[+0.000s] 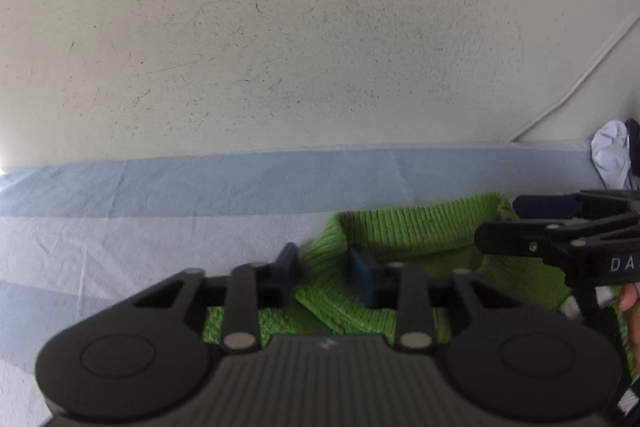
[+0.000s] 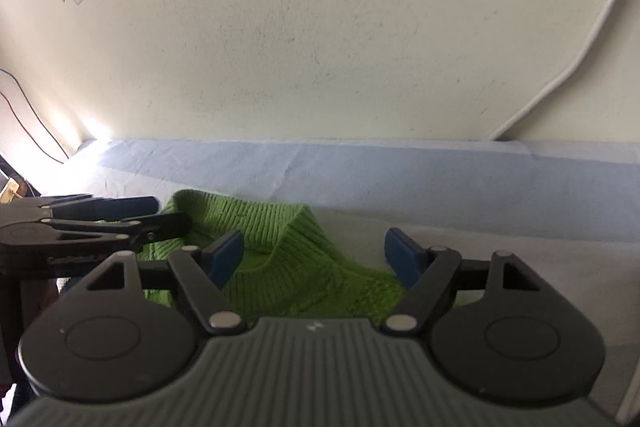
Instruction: Fold small clothes
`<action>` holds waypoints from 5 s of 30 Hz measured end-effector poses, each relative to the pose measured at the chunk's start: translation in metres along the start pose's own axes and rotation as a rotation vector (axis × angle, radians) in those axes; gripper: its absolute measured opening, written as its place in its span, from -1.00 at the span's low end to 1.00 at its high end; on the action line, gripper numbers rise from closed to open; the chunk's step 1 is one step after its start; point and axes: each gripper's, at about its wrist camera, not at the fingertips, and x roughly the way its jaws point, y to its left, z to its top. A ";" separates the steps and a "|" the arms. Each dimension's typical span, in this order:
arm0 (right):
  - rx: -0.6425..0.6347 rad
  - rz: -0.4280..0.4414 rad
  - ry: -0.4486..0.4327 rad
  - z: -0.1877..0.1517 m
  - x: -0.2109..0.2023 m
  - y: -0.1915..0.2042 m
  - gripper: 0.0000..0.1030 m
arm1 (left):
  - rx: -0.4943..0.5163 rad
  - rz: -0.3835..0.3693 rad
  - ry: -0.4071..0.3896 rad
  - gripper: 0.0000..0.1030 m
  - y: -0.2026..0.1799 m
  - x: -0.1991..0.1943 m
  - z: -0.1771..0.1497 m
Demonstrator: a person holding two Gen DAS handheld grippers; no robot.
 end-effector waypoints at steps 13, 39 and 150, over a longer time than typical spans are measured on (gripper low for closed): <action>-0.248 -0.005 -0.181 -0.043 -0.130 0.070 -0.69 | 0.109 -0.099 -0.269 -0.74 -0.018 -0.171 -0.081; -0.278 -0.076 -0.353 -0.229 -0.250 0.114 0.04 | 0.003 -0.173 -0.336 -0.25 0.003 -0.285 -0.231; -0.073 -0.268 -0.289 -0.171 -0.147 0.053 0.09 | 0.033 0.083 -0.315 0.97 0.009 -0.169 -0.206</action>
